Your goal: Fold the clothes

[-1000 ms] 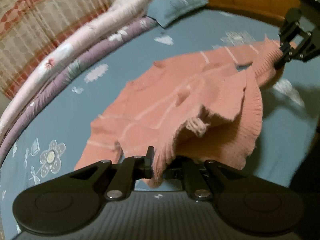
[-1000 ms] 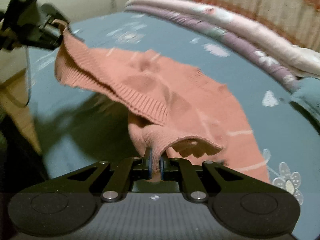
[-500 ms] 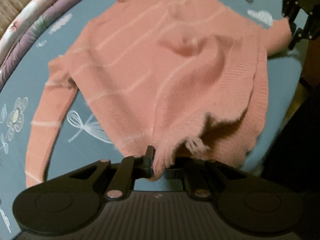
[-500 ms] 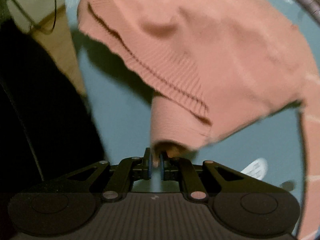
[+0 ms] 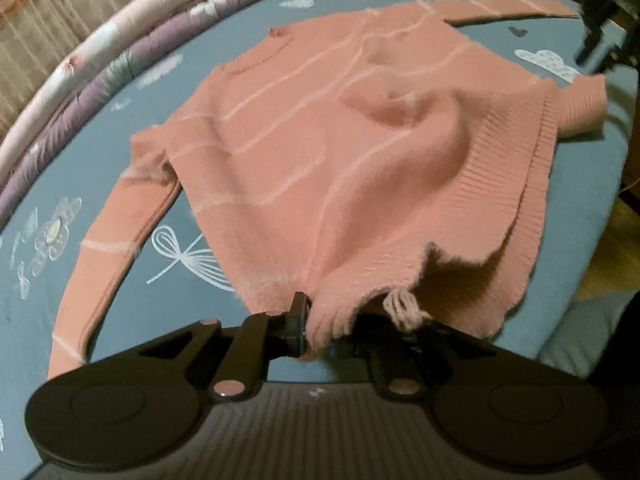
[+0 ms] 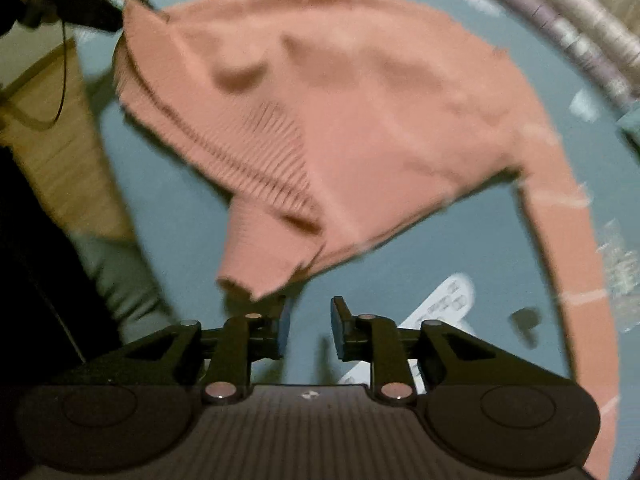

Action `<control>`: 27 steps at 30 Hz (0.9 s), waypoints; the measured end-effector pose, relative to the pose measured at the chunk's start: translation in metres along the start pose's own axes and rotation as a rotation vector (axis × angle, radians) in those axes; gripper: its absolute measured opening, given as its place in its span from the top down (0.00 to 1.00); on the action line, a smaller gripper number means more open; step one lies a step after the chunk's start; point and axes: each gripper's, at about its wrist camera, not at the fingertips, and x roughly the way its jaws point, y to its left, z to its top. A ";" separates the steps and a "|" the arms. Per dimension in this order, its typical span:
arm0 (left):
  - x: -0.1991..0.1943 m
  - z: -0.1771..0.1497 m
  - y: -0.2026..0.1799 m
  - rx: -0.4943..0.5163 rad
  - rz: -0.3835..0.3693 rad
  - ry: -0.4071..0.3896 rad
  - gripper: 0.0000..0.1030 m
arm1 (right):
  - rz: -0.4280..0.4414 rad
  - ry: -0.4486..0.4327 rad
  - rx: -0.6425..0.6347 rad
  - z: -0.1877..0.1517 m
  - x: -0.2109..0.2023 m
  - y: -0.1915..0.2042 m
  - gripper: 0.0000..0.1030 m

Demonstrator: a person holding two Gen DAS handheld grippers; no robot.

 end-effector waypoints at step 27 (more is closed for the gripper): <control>-0.016 -0.024 0.043 -0.064 0.052 -0.116 0.85 | 0.070 -0.368 -0.221 0.117 0.062 0.176 0.89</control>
